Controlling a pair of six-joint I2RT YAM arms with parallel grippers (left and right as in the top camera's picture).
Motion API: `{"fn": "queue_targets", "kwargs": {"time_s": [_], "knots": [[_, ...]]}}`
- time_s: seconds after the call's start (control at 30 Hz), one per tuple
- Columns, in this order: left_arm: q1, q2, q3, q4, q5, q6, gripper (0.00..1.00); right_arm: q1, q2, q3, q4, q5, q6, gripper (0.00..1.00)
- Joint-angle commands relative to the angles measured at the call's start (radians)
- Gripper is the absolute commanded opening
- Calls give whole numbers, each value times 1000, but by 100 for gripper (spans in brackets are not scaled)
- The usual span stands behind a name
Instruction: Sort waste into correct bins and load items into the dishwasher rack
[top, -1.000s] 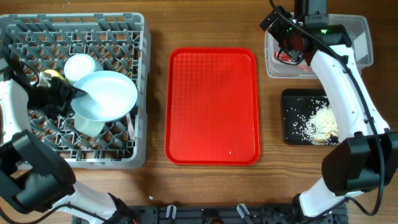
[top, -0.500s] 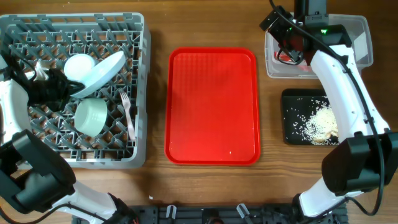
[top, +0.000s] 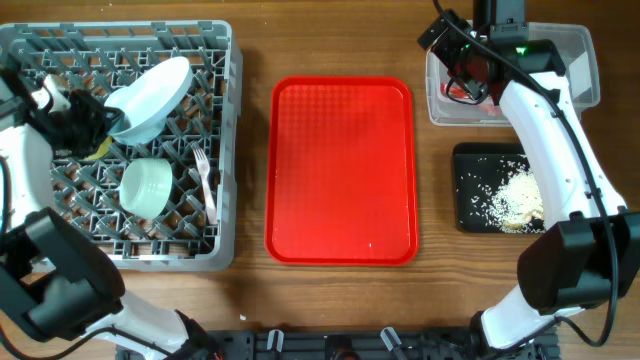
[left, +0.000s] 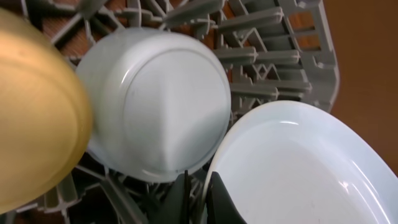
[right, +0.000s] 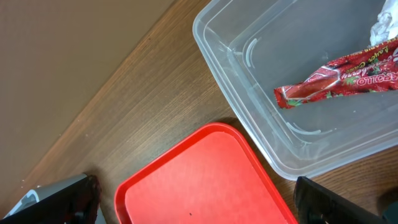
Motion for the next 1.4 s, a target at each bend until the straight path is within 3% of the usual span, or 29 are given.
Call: {"fn": "queue_targets", "kwargs": {"time_s": [0.0,0.13,0.3,0.4,0.73,1.13,1.37], "knots": [[-116,-76,35,31,-343,-27,4,-3,-8,-2,2,21,-13,100],[-252,-79,59,111,-671,23,4,-3,-8,-2,2,21,-13,100],[-400,-79,60,273,-1069,227,4,-3,-8,-2,2,21,-13,100],[-441,-79,60,371,-1211,345,4,-3,-8,-2,2,21,-13,100],[-472,-79,59,596,-1205,734,4,-3,-8,-2,2,21,-13,100],[-575,-58,59,535,-1141,826,4,-3,-8,-2,2,21,-13,100],[-583,-43,59,535,-1097,982,4,-3,-8,-2,2,21,-13,100]]}}
